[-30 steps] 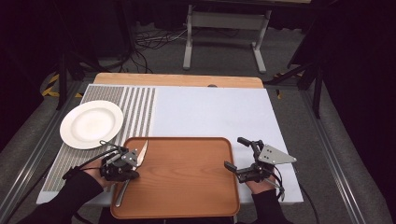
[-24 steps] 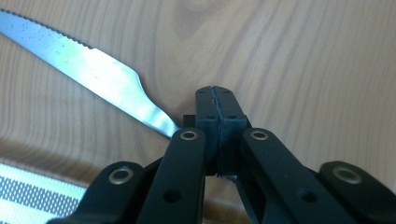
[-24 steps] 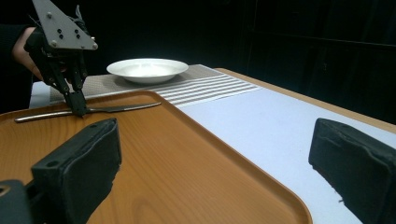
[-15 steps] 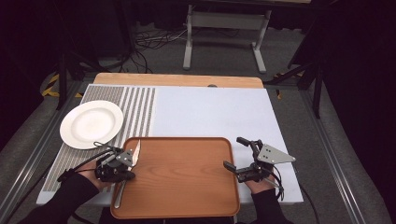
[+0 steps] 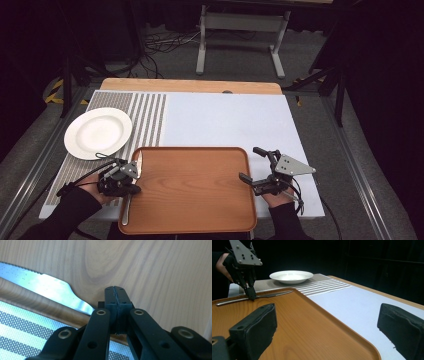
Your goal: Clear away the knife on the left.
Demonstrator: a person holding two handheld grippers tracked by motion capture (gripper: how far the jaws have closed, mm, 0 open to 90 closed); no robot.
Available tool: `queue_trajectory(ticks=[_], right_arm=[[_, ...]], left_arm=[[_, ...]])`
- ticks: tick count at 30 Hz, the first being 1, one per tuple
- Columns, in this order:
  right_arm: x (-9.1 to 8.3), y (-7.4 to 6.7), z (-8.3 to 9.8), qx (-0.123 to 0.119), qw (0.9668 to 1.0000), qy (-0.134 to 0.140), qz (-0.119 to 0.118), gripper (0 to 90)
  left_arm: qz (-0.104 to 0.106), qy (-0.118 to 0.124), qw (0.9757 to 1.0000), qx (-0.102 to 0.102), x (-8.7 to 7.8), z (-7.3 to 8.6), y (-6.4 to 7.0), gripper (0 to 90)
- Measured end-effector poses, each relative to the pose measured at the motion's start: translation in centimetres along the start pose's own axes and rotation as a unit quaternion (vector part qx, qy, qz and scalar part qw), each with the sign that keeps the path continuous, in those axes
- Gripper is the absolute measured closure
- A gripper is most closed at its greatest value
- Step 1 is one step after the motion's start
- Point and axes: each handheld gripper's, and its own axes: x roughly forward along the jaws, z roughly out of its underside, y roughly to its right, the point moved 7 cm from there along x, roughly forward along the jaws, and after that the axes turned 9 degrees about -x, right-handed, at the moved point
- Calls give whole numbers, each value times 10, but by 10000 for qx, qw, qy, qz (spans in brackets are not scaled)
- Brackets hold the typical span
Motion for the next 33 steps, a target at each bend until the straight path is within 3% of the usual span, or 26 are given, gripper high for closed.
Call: queue_trajectory(ticks=[5, 9, 10, 11, 12, 13, 15, 16, 20, 27, 28, 30, 32, 33], right_arm=[[0, 0, 0, 11, 10000, -11, -2, 29], [0, -1, 0, 11, 10000, -1, 1, 28], [0, -1, 0, 9, 10000, -3, -1, 28], [0, -1, 0, 1, 10000, -13, -1, 29], [0, -1, 0, 1, 10000, -13, -1, 29], [1, -1, 0, -4, 10000, -18, -14, 29], [1, -1, 0, -4, 10000, -17, -16, 29], [1, -1, 0, 1, 10000, -12, -12, 28], [0, -1, 0, 3, 10000, -9, -6, 29], [0, -1, 0, 4, 10000, -12, -13, 29], [0, -1, 0, 3, 10000, -13, -12, 28], [0, -1, 0, 2, 10000, -8, -12, 28], [0, -1, 0, 4, 10000, -2, -14, 29], [0, -1, 0, 4, 10000, -2, -14, 29]], left_arm=[[34, 61, 10000, 35, -1, -1, 1, 894], [82, 361, 9993, -2, -6, -6, 2, 705], [33, 575, 9983, -89, -9, -9, 1, 625], [21, 697, 9975, -116, -10, -10, 0, 478], [21, 697, 9975, -116, -10, -10, 0, 366], [-78, 899, 9958, -175, -13, -14, -2, 276], [-87, 940, 9954, -193, -14, -14, -3, 246], [-163, 1082, 9938, -208, -17, -16, -3, 199], [-172, 1262, 9915, -264, -21, -19, -3, 127], [-31, 1814, 9828, -356, -33, -24, -5, 28], [-9, 1975, 9795, -408, -36, -24, -5, 14], [26, 2151, 9757, -408, -39, -24, -6, 4], [44, 2380, 9705, -377, -43, -24, -6, 3], [44, 2380, 9705, -377, -43, -24, -6, 2]])
